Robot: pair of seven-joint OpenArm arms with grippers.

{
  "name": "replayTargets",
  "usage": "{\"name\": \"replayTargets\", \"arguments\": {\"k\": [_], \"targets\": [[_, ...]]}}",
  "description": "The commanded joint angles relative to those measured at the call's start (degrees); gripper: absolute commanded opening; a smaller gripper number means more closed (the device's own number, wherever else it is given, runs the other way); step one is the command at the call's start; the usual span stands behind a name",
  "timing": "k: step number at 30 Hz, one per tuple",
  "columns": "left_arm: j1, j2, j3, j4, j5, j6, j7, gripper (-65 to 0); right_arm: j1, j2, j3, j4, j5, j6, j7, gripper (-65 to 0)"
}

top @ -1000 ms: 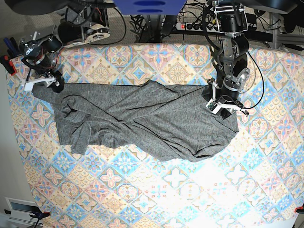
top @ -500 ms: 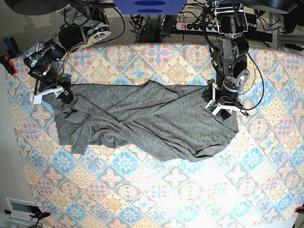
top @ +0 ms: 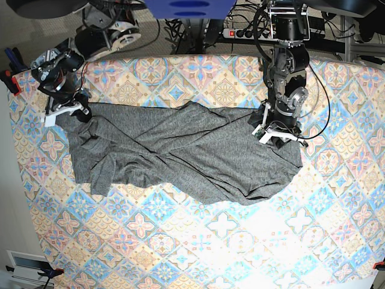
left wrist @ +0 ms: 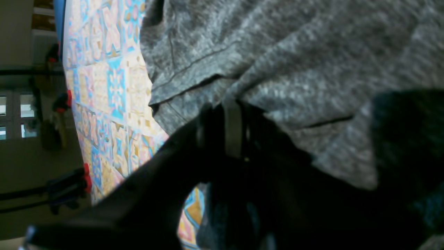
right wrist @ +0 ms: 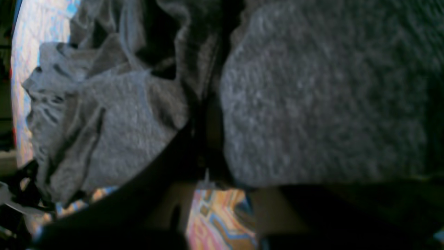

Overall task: Layout the t-shirt on the table in an organized manner, then fold the t-shirt properly
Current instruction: 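Drag the held edge with both grippers toward the robot base to straighten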

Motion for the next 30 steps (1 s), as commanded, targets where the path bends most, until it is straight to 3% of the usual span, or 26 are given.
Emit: {"name": "replayTargets", "arguments": {"k": [1,11,16,30], "targets": [[5.52,-0.13,-0.39,-5.32,4.47,-13.17,16.52,-56.5,-1.28,0.3,-0.41,0.51,-2.52,-0.29,-2.87,-65.0],[11.76,-1.36,-0.47,-2.77,6.14,-13.17,16.26,-56.8,-5.94,0.3,-3.13,12.82,-2.6,-0.29,-4.55,-65.0],[19.15,-1.36,-0.47,6.99,5.88,-13.17,16.08,-56.8,-7.34,0.3,-3.13,13.79,-2.78,-0.29,-7.4,-65.0],[26.71,-3.03,-0.39,14.11,5.61,-13.17,15.91,-56.7,-13.06,0.3,-6.38,13.87,-2.78,-0.29,-7.4,-65.0]]}}
